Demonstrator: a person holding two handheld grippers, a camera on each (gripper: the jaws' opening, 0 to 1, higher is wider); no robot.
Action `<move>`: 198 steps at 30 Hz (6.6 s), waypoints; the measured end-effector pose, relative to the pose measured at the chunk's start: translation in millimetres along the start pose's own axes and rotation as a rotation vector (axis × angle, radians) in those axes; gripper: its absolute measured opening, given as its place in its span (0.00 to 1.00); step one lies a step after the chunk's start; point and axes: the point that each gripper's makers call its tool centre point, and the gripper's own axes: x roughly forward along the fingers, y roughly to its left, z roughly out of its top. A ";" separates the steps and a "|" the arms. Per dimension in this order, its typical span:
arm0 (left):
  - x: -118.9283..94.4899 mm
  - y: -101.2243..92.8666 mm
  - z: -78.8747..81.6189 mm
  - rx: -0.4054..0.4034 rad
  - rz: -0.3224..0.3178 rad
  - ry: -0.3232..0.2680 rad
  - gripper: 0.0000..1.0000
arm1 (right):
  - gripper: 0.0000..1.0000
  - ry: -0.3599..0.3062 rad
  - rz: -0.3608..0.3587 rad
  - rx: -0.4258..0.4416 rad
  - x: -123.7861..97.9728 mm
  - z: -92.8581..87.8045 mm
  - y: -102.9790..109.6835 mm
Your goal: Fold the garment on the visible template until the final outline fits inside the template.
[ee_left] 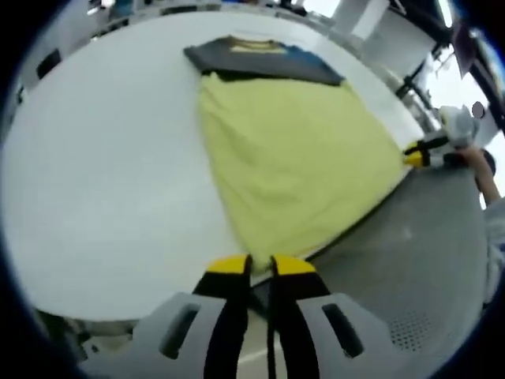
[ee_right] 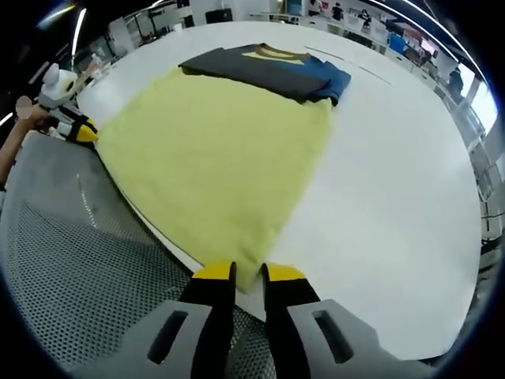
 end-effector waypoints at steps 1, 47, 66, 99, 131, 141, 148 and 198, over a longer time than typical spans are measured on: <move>0.0 0.0 -0.1 0.001 0.000 -0.002 0.05 | 0.13 0.002 -0.001 0.000 -0.1 -0.2 0.3; 2.1 -2.1 0.4 -0.022 0.004 -0.044 0.00 | 0.02 0.035 -0.022 -0.015 -1.8 0.1 6.7; -23.6 -19.8 13.2 -0.013 -0.020 -0.120 0.00 | 0.02 -0.051 0.002 0.024 -27.6 7.8 12.3; -111.0 -47.2 33.0 0.109 -0.005 -0.201 0.00 | 0.02 -0.149 -0.067 -0.044 -113.5 32.0 31.3; -203.2 -78.3 70.0 0.247 0.032 -0.389 0.00 | 0.02 -0.412 -0.109 -0.107 -215.1 88.9 40.3; -213.6 -75.4 75.4 0.255 0.063 -0.415 0.00 | 0.02 -0.438 -0.098 -0.128 -221.7 97.0 43.3; -207.9 -71.4 85.6 0.259 0.049 -0.423 0.00 | 0.02 -0.399 -0.104 -0.126 -208.4 94.6 32.9; -152.7 -6.4 143.0 0.230 0.080 -0.455 0.00 | 0.02 -0.447 -0.120 -0.167 -157.1 152.3 -14.2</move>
